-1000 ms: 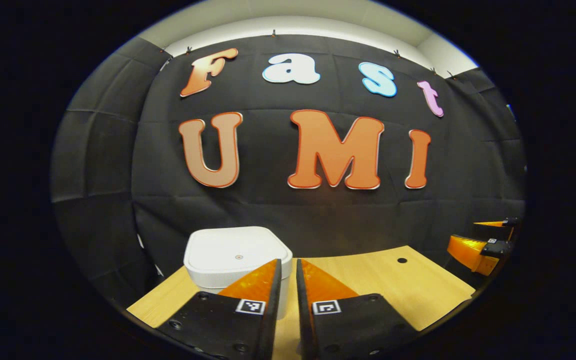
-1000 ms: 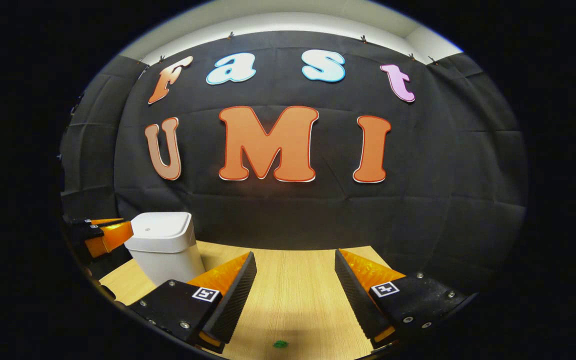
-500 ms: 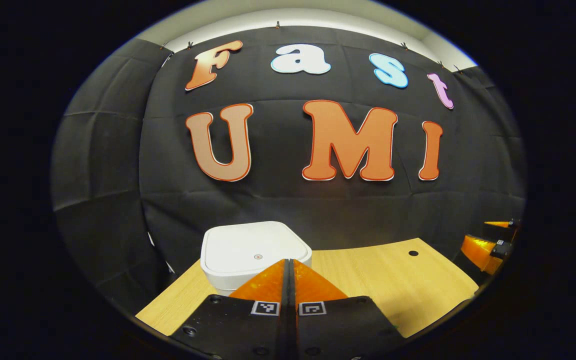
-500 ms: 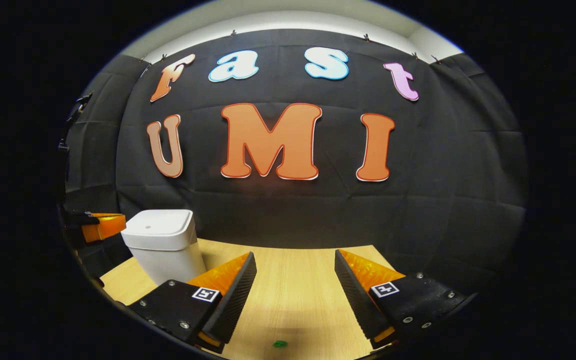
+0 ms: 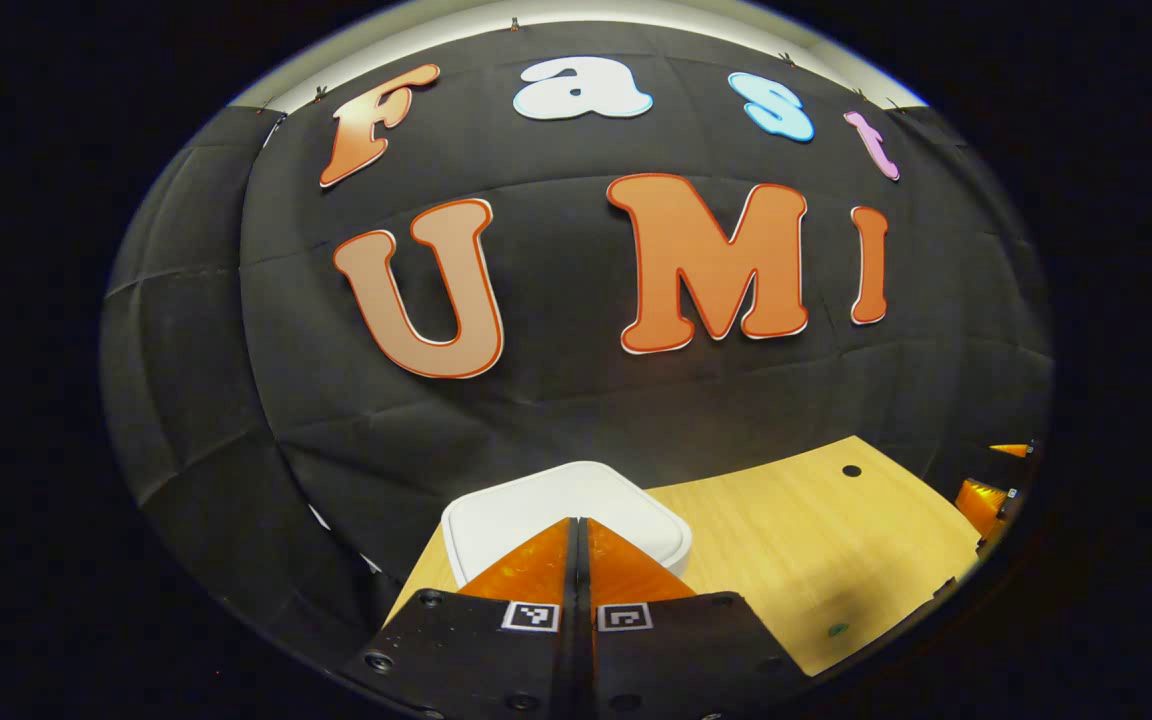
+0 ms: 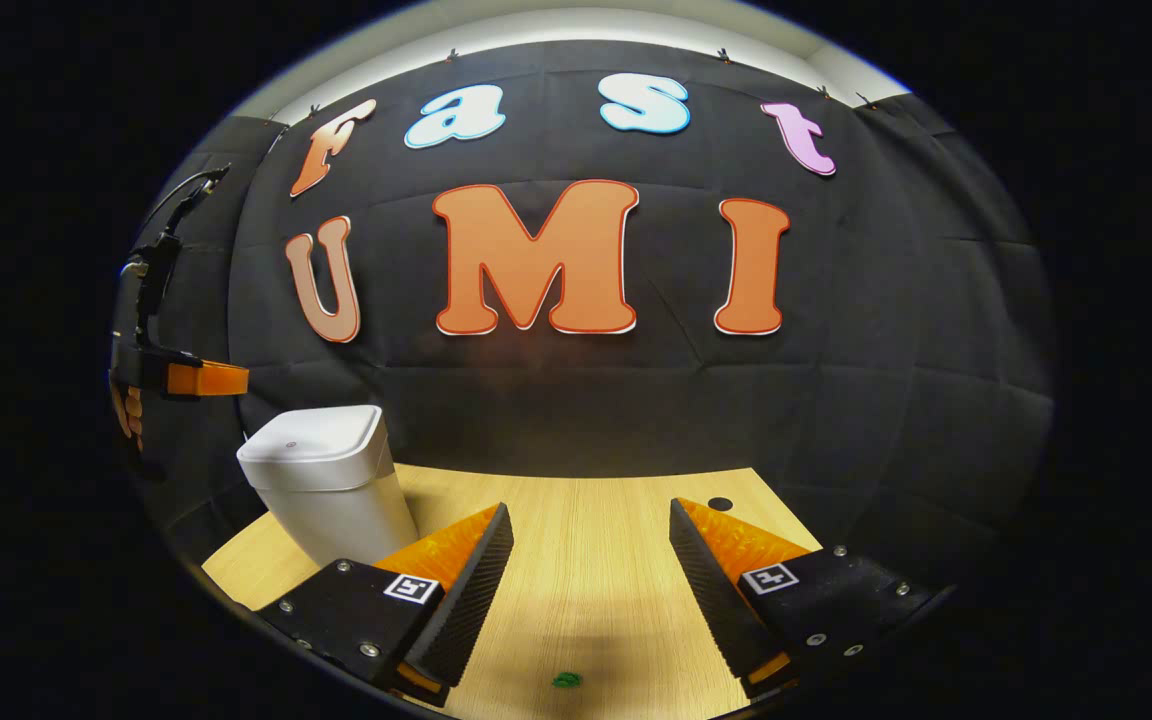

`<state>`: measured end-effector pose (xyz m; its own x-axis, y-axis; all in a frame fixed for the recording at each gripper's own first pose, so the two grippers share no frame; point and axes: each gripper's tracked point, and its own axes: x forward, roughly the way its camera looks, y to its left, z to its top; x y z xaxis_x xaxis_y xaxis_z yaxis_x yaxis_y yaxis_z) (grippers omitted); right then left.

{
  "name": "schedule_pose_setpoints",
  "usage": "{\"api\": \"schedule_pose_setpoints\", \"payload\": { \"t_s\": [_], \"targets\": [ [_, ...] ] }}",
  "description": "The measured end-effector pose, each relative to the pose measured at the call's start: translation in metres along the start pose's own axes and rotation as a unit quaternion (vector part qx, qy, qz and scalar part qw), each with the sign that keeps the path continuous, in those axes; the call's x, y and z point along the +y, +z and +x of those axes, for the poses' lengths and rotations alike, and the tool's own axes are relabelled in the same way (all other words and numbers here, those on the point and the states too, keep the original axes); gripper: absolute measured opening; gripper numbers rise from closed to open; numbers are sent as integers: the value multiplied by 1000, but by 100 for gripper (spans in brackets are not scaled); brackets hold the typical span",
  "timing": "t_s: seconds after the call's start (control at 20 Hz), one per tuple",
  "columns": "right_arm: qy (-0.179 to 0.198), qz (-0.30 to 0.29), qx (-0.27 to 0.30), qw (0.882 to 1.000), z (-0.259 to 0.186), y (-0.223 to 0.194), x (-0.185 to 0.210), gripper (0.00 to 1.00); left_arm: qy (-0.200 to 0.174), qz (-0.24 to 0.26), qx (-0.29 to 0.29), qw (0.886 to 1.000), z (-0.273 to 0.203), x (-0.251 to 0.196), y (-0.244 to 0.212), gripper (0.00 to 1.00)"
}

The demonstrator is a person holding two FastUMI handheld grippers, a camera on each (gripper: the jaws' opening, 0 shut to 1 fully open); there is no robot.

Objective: Press the lid of the desktop garbage bin to open it, pick up the crumpled paper on the desktop and throw it into the bin, then pick up the pop can on the desktop and drop it into the bin, and finally close the garbage bin lid.

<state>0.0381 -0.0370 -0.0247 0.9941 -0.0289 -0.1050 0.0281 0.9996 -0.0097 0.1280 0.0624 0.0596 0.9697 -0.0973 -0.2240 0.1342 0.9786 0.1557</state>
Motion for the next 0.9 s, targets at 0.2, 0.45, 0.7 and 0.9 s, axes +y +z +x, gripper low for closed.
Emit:
{"api": "schedule_pose_setpoints", "payload": {
  "t_s": [0.2, 0.45, 0.7, 0.9],
  "targets": [
    [-3, -10, 12, 1000, 2, -8, 2, 94, -26, -18, 32, 999, 23, -2, -17, 0],
    [-13, -12, 17, 1000, 4, -11, -5, 94, -33, -51, 83, 995, 47, 8, -52, 0],
    [-13, 2, 27, 1000, 7, -17, -6, 94, -40, -73, 128, 988, 55, 7, -88, 0],
    [-13, 6, 22, 1000, 8, -14, -6, 94, -42, -62, 138, 988, 54, 5, -95, 3]
  ]
}}
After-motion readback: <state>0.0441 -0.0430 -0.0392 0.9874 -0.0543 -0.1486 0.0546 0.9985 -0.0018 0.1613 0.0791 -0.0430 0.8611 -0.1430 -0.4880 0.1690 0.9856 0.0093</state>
